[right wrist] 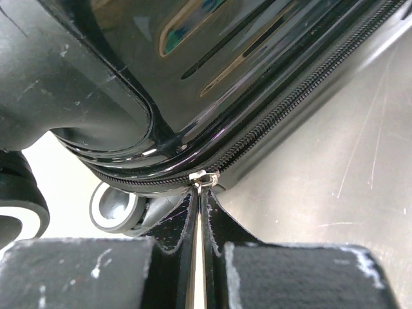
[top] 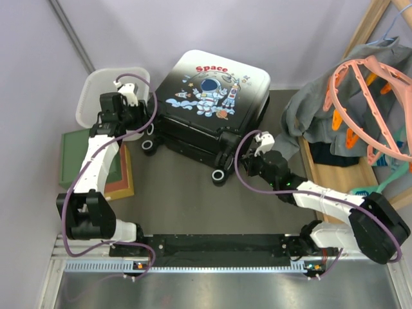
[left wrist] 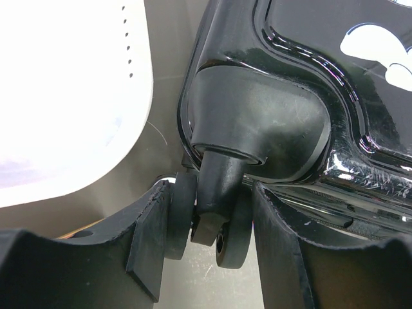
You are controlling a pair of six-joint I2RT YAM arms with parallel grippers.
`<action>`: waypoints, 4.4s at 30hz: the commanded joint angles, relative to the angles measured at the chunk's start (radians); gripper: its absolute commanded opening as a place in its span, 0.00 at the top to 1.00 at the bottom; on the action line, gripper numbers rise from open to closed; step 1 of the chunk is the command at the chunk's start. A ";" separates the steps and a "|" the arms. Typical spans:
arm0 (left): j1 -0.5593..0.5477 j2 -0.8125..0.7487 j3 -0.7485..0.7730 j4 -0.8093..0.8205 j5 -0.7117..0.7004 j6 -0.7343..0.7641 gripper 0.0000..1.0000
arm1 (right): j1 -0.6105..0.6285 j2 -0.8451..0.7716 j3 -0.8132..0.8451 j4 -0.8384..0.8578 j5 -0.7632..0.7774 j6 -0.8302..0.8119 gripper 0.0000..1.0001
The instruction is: Open, take out, and arrange the luggage
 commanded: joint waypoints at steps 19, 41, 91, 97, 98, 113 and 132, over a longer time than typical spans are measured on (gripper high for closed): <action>-0.027 -0.200 -0.020 -0.205 0.174 -0.055 1.00 | 0.142 -0.071 0.171 -0.169 0.015 0.082 1.00; -0.254 -0.292 -0.039 -0.345 -0.141 0.264 0.50 | -0.019 -0.079 0.162 -0.207 -0.086 0.116 1.00; -0.283 -0.080 -0.116 -0.250 -0.314 2.694 0.84 | -0.126 0.159 0.257 -0.138 -0.263 0.012 1.00; -0.367 -0.209 -0.229 -0.279 -0.116 2.579 0.45 | -0.128 0.150 0.249 -0.131 -0.273 0.030 1.00; -0.386 -0.220 -0.229 -0.289 -0.089 2.532 0.30 | -0.126 0.148 0.244 -0.126 -0.280 0.042 1.00; -0.847 -0.167 -0.134 -0.053 0.031 1.790 0.01 | -0.126 0.139 0.243 -0.140 -0.281 0.079 1.00; -0.915 0.090 -0.074 -0.062 -0.095 2.391 0.01 | -0.126 0.120 0.220 -0.121 -0.287 0.070 1.00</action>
